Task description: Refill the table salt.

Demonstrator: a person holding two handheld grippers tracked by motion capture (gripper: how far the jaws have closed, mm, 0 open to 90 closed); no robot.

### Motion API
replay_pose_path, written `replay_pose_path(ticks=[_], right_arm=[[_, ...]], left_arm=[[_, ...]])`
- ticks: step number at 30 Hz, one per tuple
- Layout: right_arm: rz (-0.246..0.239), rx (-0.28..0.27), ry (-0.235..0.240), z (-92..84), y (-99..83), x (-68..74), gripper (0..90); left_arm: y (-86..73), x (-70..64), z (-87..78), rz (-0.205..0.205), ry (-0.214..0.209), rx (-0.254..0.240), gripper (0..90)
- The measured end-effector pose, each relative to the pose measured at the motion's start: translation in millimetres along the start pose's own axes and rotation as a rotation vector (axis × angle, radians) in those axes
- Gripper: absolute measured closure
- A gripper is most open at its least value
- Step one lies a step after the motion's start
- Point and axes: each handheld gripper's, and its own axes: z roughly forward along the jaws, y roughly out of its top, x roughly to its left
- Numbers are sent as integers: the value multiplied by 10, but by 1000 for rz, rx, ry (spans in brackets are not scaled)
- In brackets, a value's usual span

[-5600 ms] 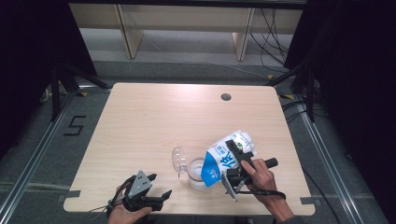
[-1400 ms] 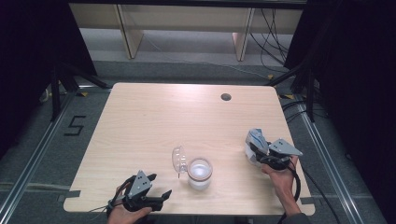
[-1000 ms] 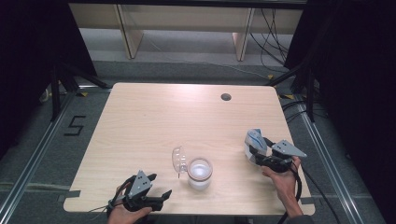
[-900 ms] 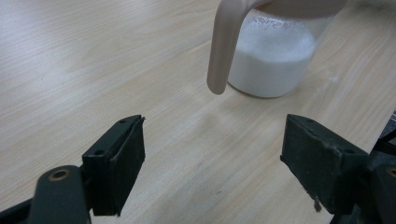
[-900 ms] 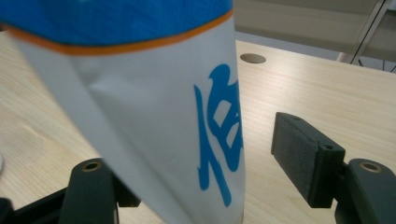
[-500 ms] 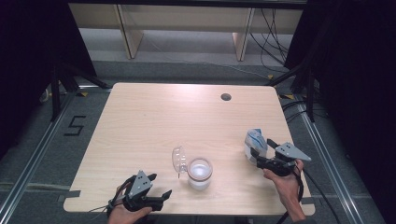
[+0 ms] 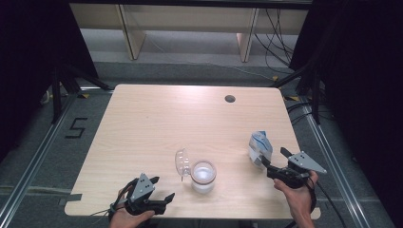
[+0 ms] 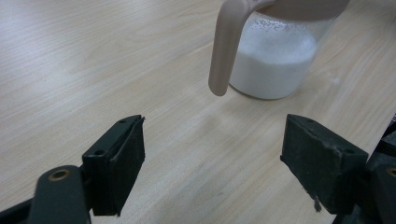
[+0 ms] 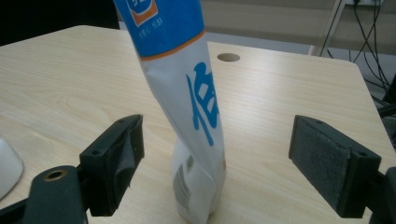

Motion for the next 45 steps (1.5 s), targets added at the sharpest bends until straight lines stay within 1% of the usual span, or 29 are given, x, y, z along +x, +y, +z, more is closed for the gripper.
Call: replay_pose_path(ticks=[1,3,5,6,7,8,9,10,11,12,15,17,18,19,21,22,23,24,31,34,35,36,37,38,39,42,43,44,45], right_arm=[[-14,-20,4,0,-13,-14,188],[30,-11,18,-53,-22,25,189],[-34,-18,25,-71,-31,-18,190],[4,6,10,-102,-37,20,190],[26,0,13,-115,-49,47,191],[-36,-14,3,-119,-51,15,192],[-37,-13,11,-129,-58,22,192],[-23,-1,13,-147,-69,51,193],[26,23,22,-171,-80,100,194],[-31,0,25,-165,-86,75,194],[-28,16,42,-195,-106,118,195],[-38,41,42,-220,-117,131,195],[-17,30,54,-223,-130,148,195],[-26,28,49,-225,-139,158,195],[-12,43,64,-259,-153,182,196],[-38,41,64,-267,-164,183,195],[-23,58,73,-286,-168,205,195],[-34,53,68,-295,-180,217,195],[-51,81,115,-345,-235,303,195],[-19,103,135,-363,-256,347,195],[-34,99,157,-355,-257,342,195],[-16,112,146,-371,-265,372,195],[-44,115,161,-368,-263,356,195],[-43,97,184,-346,-276,368,195],[-31,120,164,-370,-278,395,194],[-56,132,182,-381,-283,405,194],[-30,132,178,-391,-291,438,193],[-56,116,180,-377,-297,430,192],[-58,132,179,-403,-291,434,192]], left_arm=[[0,1,-1,1,0,0,210],[1,1,-2,0,1,-1,210],[3,10,-7,9,6,6,210],[4,7,-6,7,3,3,210],[3,2,-4,-5,-1,0,210],[5,3,-3,-1,-2,-1,210],[4,-3,1,-9,-2,-3,210],[5,-5,-3,-5,4,1,210],[7,1,0,7,0,-2,210],[8,-1,0,6,-1,-3,210],[12,3,1,8,-3,-2,210],[10,-7,2,-13,1,0,210],[14,5,2,-1,-4,-2,210],[12,2,7,-22,-6,-7,210],[17,20,3,-16,-6,-4,210],[18,26,0,-16,-8,-2,210],[17,27,2,-20,-11,-5,211],[17,26,-1,-20,-9,-1,211],[13,25,6,-39,-10,-7,210],[14,23,8,-41,-10,-9,211],[16,20,3,-40,-5,-4,210],[16,21,5,-41,-6,-5,210],[15,21,5,-40,-5,-4,210],[16,22,4,-41,-5,-5,210],[14,27,8,-40,-10,-8,210],[18,29,3,-35,-4,2,210],[19,28,5,-35,-6,2,210],[21,28,7,-34,-7,1,210],[23,30,8,-33,-7,2,210]])
